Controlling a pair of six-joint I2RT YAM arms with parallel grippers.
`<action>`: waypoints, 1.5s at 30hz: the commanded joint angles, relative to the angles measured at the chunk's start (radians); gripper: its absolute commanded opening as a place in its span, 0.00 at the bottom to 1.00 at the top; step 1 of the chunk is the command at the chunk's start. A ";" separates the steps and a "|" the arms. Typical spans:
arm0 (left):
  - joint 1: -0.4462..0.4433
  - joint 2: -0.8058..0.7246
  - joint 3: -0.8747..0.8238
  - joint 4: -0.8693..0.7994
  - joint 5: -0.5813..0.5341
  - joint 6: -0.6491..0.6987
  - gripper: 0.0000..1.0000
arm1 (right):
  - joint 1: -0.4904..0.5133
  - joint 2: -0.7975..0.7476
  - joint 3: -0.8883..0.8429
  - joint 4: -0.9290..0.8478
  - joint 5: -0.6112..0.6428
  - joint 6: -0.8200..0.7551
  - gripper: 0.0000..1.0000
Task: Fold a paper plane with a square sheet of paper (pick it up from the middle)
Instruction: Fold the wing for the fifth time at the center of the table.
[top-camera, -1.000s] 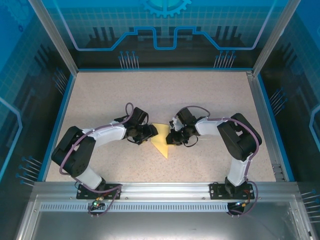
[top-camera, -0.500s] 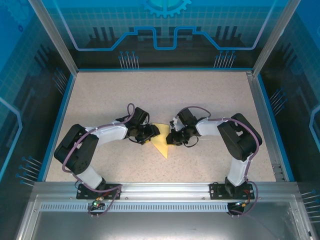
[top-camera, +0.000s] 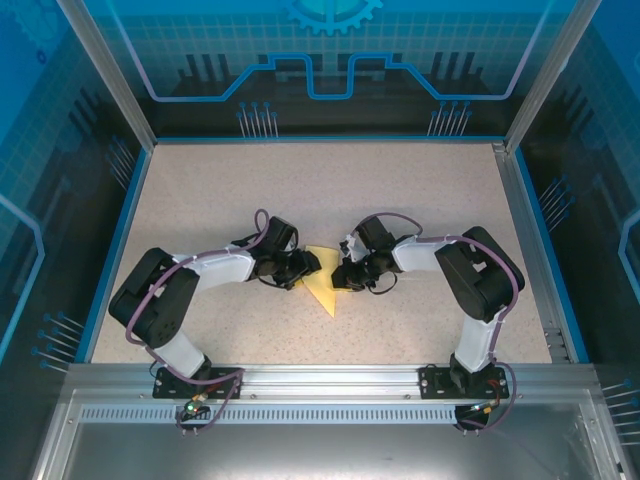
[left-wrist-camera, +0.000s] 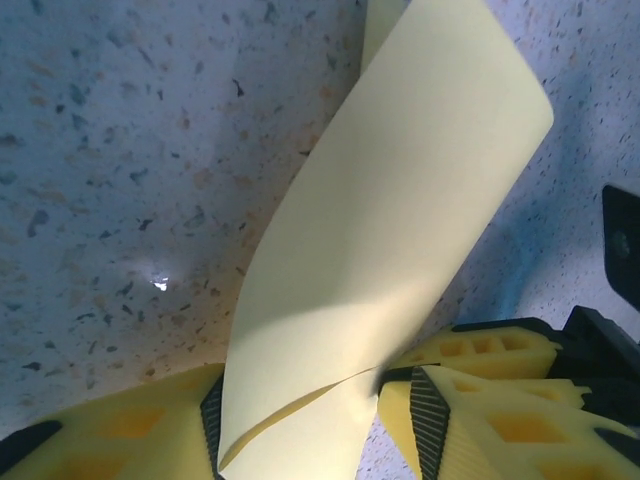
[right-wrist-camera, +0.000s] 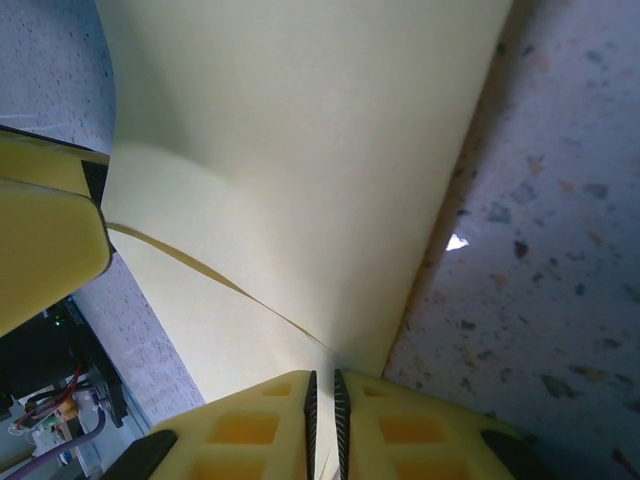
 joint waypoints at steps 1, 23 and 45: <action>0.007 -0.002 -0.010 0.057 0.056 -0.025 0.48 | -0.009 0.024 -0.038 -0.014 0.060 0.007 0.17; -0.019 -0.013 0.029 0.046 -0.006 -0.009 0.04 | 0.083 -0.367 -0.163 -0.001 0.389 -0.098 0.36; -0.051 0.006 0.058 0.011 -0.032 -0.025 0.03 | 0.593 -0.227 -0.210 0.303 1.144 -0.582 0.42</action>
